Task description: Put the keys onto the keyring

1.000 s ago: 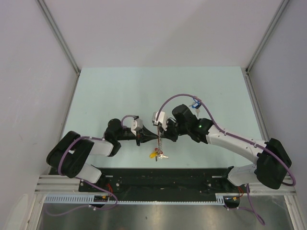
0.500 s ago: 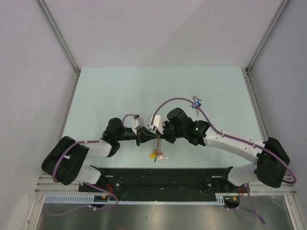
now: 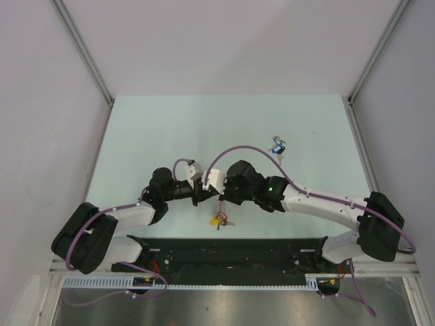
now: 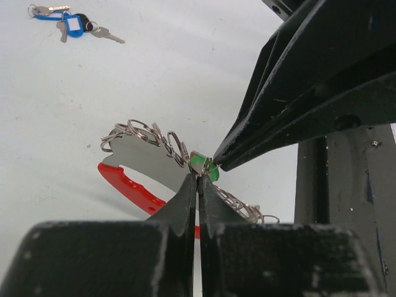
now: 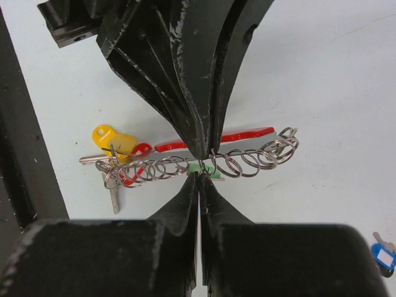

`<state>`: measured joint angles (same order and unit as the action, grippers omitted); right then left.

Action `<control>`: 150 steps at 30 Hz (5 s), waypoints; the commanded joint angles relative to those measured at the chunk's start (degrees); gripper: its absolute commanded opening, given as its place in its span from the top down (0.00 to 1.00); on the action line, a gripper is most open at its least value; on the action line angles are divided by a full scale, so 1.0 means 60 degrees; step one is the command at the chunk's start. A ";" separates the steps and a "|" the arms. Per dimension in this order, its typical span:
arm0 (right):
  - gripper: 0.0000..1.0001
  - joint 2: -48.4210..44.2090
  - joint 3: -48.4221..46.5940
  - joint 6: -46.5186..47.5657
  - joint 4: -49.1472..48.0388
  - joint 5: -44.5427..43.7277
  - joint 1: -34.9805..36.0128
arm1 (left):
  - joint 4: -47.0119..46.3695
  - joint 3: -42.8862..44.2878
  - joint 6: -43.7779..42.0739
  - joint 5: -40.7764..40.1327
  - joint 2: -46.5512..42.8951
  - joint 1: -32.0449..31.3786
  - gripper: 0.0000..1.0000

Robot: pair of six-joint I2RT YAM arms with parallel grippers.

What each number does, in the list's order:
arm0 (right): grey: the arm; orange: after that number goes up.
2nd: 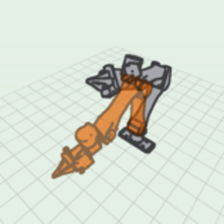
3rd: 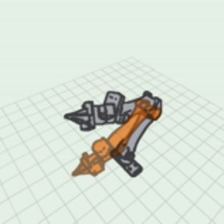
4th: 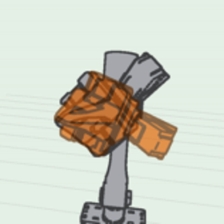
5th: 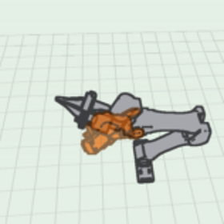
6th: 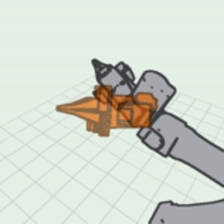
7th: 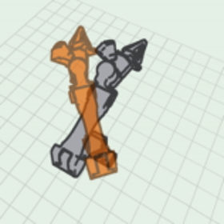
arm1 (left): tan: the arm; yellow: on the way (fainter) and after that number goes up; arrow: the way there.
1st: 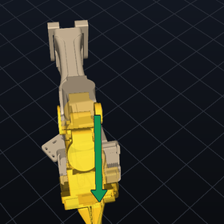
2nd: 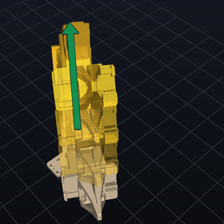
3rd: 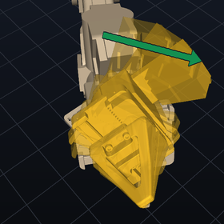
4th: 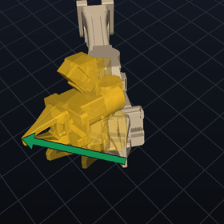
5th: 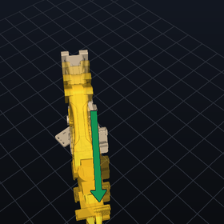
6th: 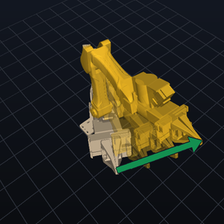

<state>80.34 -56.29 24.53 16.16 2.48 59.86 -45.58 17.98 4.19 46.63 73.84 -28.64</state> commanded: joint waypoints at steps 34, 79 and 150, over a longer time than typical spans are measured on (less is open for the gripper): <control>1.00 -0.1144 0.1560 -0.1423 -0.2006 0.2413 -0.0850 | -0.8868 -0.1737 0.4532 -0.1576 0.1434 -0.0016 1.00; 0.52 -0.2711 0.3068 -0.3049 -0.5403 0.3937 -0.2139 | -0.5924 -0.1004 0.3653 -0.1649 -0.1042 -0.0382 1.00; 1.00 -0.1978 0.1853 -0.1613 -0.2738 0.3073 -0.1934 | 0.5135 0.1779 -0.2089 -0.4914 -0.2538 -0.2960 0.78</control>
<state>69.45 -42.15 13.96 1.30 21.74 47.94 -18.70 25.21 -6.70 20.69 57.49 -45.50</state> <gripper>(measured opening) 0.012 0.230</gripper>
